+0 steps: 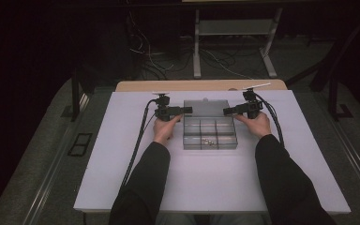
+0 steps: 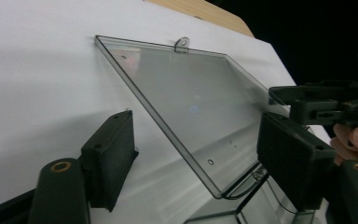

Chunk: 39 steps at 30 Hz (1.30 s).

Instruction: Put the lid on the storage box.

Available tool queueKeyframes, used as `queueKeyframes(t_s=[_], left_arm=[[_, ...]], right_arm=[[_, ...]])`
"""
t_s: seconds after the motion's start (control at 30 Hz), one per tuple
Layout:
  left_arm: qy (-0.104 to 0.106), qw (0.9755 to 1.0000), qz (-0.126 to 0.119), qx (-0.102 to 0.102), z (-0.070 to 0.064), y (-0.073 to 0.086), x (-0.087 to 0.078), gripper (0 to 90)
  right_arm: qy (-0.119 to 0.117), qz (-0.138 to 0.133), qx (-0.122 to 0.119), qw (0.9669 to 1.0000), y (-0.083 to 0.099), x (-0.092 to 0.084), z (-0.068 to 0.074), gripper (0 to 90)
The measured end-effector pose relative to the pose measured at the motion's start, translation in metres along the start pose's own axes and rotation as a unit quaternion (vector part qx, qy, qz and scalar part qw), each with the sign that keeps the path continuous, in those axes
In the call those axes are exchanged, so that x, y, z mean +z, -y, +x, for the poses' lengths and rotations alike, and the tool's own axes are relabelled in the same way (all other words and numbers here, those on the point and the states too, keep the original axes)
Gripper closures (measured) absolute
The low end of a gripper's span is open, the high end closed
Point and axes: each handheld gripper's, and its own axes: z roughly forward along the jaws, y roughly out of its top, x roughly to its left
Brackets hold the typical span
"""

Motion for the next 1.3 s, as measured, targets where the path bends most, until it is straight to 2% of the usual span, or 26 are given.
queueKeyframes(t_s=[0.1, 0.2, 0.27, 0.43, 0.67, 1.1, 1.3], left_arm=[[-0.001, 1.0000, 0.007, -0.003, 0.001, 0.001, 0.001, 30.6], [0.008, 0.9999, 0.009, -0.011, 0.001, 0.001, 0.002, 34.0], [0.014, 0.9997, 0.011, -0.013, 0.002, 0.001, 0.002, 37.9], [0.013, 0.9996, 0.020, -0.017, 0.004, 0.002, 0.003, 48.2], [0.014, 0.9995, 0.011, -0.028, 0.004, 0.001, 0.002, 54.3], [0.006, 0.9998, -0.013, -0.012, -0.004, -0.004, -0.006, 68.5], [0.010, 0.9994, -0.029, 0.014, -0.009, -0.006, -0.013, 75.4]], right_arm=[[-0.001, 0.000, 0.002, 1.0000, 0.000, 0.000, 0.000, 37.5], [-0.002, -0.001, 0.003, 1.0000, 0.000, 0.001, 0.001, 38.4], [-0.004, -0.002, 0.004, 1.0000, 0.000, 0.002, 0.001, 38.8], [-0.007, -0.003, 0.005, 1.0000, 0.000, 0.002, 0.001, 40.6], [-0.004, -0.006, 0.000, 1.0000, -0.001, 0.002, 0.002, 42.8], [-0.017, -0.018, -0.007, 0.9997, -0.002, -0.002, 0.006, 53.5], [-0.025, -0.024, -0.020, 0.9992, -0.001, -0.005, 0.009, 58.9]])
